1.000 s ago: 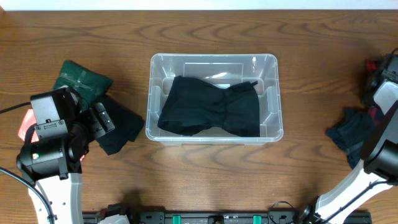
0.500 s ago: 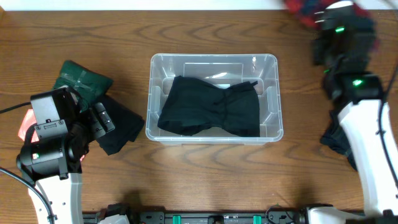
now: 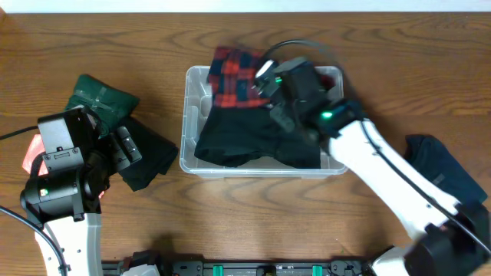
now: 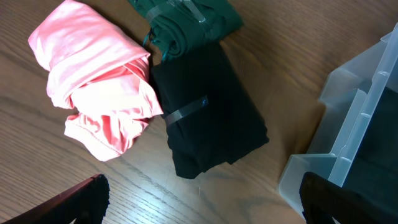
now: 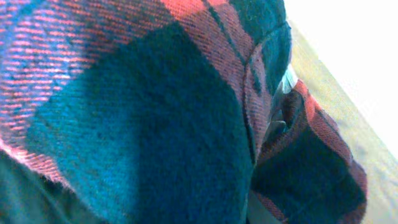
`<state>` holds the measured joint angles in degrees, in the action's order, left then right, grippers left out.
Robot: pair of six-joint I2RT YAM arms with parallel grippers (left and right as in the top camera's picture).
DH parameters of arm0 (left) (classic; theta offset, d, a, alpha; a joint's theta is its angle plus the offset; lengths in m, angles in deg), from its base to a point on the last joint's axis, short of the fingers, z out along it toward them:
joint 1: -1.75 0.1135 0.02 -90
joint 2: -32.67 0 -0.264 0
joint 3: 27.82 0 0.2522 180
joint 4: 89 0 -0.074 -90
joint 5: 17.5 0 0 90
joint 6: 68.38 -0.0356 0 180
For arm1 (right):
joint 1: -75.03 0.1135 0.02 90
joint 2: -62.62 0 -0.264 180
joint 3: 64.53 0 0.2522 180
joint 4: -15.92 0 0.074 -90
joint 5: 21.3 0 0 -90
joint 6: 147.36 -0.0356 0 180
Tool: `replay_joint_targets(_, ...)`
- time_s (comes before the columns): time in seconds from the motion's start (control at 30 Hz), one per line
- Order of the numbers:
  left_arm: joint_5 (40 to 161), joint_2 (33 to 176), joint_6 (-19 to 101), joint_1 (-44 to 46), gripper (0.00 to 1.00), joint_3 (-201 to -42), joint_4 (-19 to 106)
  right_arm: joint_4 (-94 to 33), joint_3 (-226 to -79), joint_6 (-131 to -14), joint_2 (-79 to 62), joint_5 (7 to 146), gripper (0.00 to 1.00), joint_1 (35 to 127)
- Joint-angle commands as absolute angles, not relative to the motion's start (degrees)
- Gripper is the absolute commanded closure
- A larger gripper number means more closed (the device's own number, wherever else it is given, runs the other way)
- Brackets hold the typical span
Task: Pack container
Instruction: 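Carry the red plaid shirt into the bin and release it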
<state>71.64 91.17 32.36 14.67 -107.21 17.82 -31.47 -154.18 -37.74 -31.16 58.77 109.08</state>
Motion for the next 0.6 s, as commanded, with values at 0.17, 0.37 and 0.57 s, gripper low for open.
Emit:
replay_joint_targets(0.17, 70.74, 91.01, 33.13, 14.91, 0.02, -108.46, 17.71, -32.28, -154.45, -39.09, -40.14, 57.76, 0.71, 110.12)
replay_joint_targets(0.37, 70.74, 91.01, 33.11, 14.91, 0.02, -108.46, 17.71, -32.74, -155.26, -39.05, -38.00, 55.75, 0.01, 110.63)
replay_joint_targets(0.57, 70.74, 91.01, 33.13, 14.91, 0.02, -108.46, 17.93, -27.63, -155.85, -38.46, -26.22, 55.82, 0.01, 111.85)
